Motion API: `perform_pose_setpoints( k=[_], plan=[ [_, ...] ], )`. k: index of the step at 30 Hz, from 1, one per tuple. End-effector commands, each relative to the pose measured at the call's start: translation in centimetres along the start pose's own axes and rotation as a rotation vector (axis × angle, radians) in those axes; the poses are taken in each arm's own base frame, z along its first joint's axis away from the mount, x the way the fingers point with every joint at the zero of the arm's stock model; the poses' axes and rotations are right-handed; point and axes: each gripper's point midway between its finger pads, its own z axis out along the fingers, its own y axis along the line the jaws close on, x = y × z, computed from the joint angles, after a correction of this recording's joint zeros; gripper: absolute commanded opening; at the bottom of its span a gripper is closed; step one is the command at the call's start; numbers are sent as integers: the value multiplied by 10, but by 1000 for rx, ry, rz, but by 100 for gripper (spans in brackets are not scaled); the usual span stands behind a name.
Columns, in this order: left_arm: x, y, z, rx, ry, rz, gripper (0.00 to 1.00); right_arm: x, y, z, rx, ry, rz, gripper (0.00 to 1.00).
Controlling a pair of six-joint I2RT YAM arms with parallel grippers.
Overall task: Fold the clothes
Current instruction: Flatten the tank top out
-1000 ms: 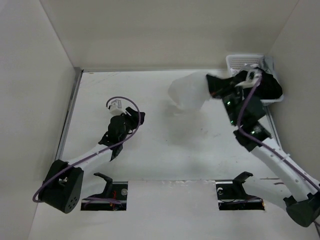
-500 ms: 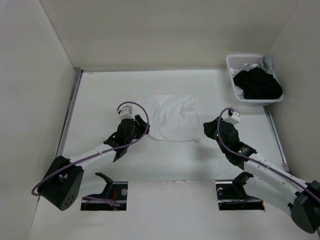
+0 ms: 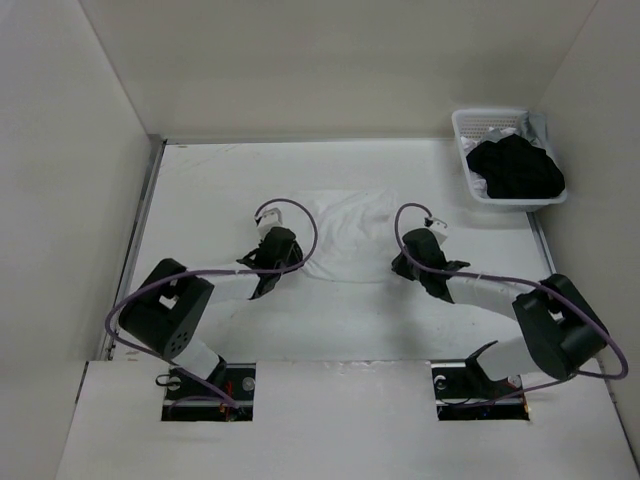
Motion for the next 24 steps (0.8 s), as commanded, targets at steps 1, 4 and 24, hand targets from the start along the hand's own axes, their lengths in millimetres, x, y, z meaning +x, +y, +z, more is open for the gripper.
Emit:
perform_pose_setpoints(
  k=[1, 4, 24],
  plan=[
    [-22, -14, 15, 34, -35, -82, 22, 3, 35, 3, -107, 33, 58, 14],
    [-41, -10, 28, 14, -64, -162, 12, 29, 52, -8, -173, 84, 67, 4],
    [-77, -66, -22, 91, -237, -5, 32, -72, 59, -44, -255, -251, 142, 15]
  ],
)
